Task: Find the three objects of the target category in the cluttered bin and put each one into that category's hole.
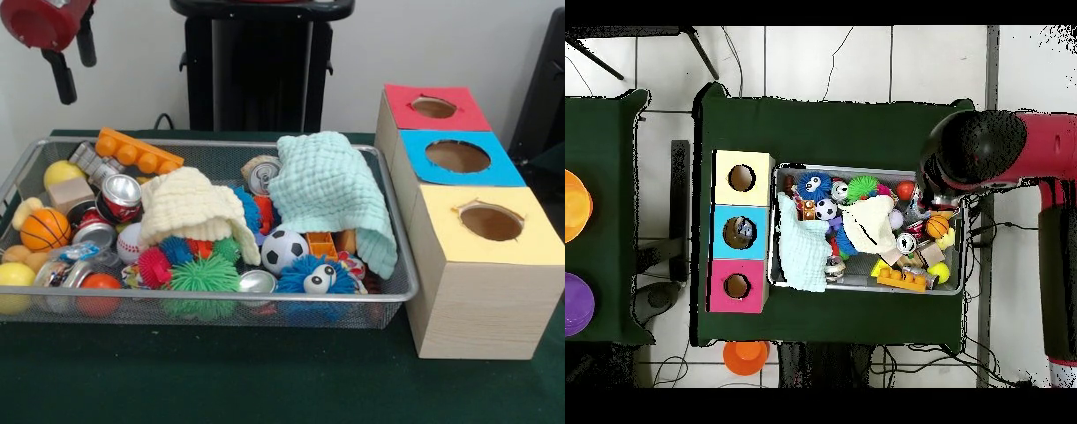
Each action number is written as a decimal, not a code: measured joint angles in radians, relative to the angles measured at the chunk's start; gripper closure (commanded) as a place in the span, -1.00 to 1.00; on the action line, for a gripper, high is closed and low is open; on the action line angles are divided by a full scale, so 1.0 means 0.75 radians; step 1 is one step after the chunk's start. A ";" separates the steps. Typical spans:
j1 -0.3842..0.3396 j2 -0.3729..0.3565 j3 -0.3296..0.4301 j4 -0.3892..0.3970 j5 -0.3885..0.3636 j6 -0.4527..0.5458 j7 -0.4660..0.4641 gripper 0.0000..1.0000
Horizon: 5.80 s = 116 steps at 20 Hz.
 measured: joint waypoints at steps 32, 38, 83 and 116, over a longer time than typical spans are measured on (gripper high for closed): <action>0.155 0.330 0.000 -0.534 -0.007 0.008 -0.290 -1.00; 0.155 0.348 -0.002 -0.534 -0.011 0.008 -0.293 -1.00; -0.003 0.406 -0.003 -0.448 0.034 -0.206 -0.324 -1.00; -0.008 0.472 -0.004 -0.383 0.058 -0.206 -0.325 -1.00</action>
